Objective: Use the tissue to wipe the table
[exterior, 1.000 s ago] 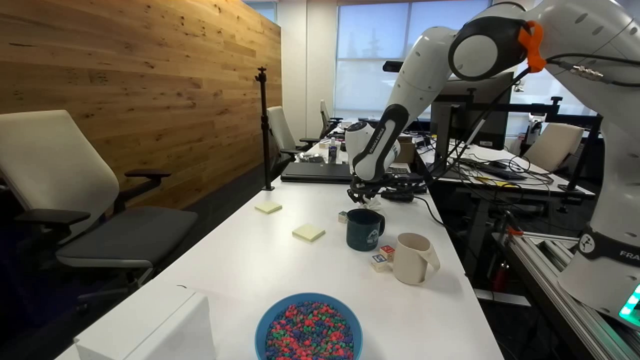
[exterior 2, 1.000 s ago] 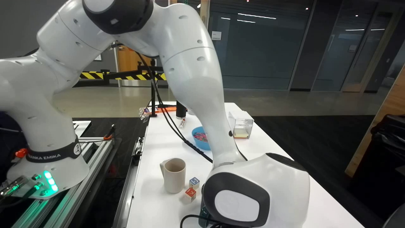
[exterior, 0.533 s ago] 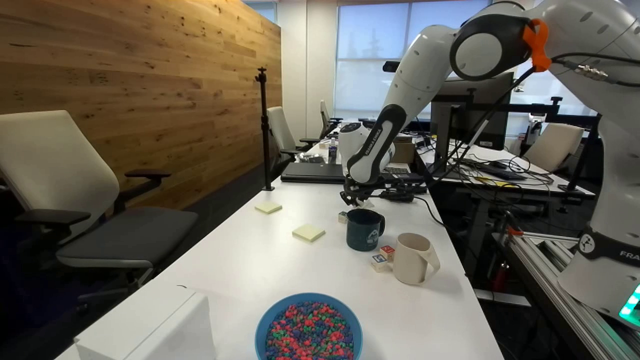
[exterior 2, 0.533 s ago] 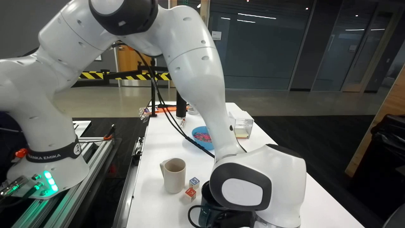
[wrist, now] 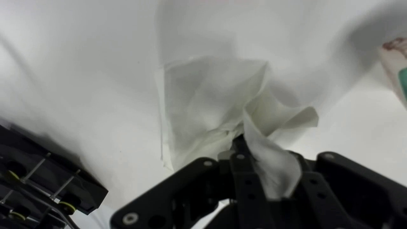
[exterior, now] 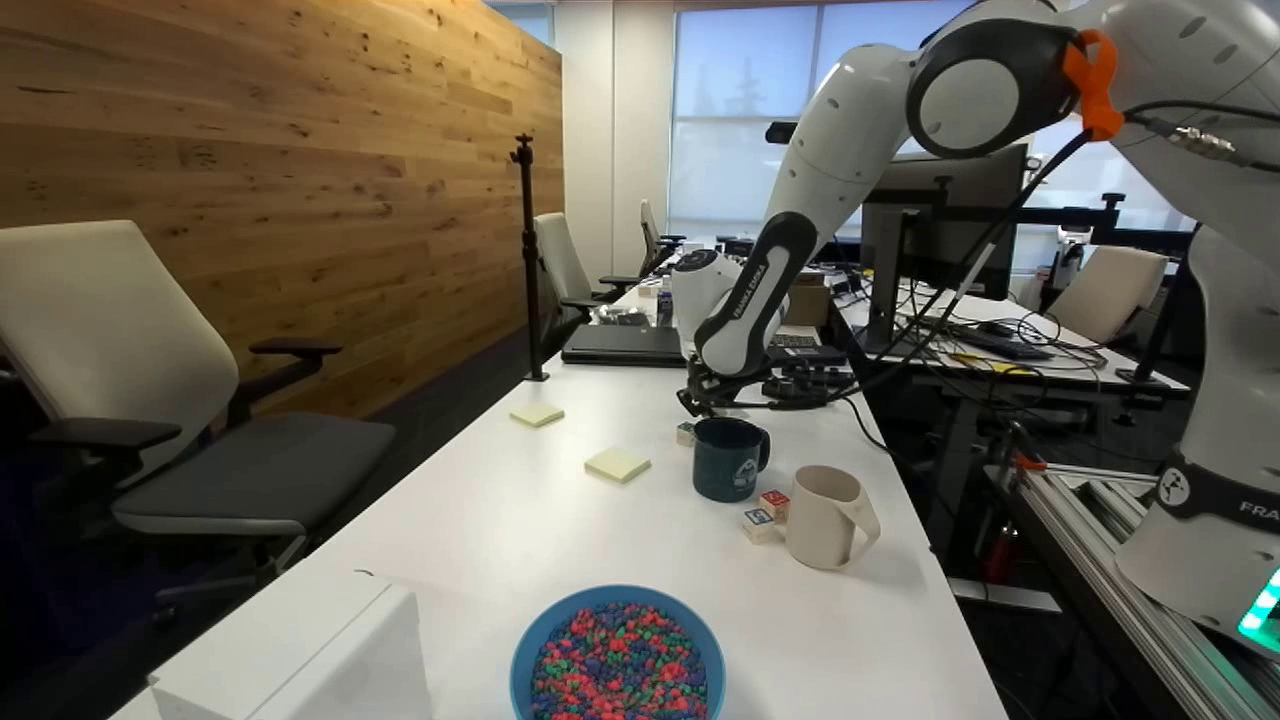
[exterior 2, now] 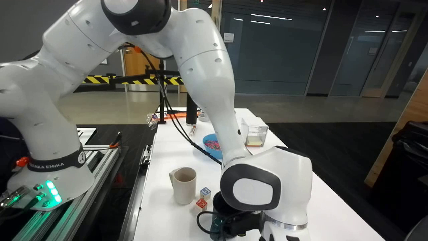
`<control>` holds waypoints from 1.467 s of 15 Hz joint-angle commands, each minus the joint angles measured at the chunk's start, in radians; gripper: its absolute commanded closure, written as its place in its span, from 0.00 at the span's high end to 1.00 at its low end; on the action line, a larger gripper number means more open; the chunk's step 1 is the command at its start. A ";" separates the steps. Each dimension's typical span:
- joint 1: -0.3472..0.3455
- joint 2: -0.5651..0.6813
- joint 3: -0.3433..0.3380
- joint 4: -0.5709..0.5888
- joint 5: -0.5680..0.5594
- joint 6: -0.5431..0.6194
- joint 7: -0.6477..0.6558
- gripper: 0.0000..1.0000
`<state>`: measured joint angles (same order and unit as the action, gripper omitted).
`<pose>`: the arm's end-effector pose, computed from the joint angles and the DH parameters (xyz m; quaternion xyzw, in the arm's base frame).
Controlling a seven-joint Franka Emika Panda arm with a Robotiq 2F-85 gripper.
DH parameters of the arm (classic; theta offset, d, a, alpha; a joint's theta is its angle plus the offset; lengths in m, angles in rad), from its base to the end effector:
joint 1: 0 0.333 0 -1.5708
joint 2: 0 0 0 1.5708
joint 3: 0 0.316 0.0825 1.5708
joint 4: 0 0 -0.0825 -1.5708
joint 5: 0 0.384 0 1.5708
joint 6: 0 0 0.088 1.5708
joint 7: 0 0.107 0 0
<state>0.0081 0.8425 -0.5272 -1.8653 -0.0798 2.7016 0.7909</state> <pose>0.5623 -0.3012 0.1214 0.8415 -0.4976 0.0698 0.1986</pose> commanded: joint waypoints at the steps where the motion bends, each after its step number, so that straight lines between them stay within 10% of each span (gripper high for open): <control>1: 0.031 -0.037 -0.015 -0.088 -0.038 0.027 -0.047 0.02; 22: -0.060 -0.004 -0.060 -0.059 0.030 -0.045 -0.125 0.02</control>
<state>-0.0203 0.8161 -0.6009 -1.9783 -0.0842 2.6939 0.6591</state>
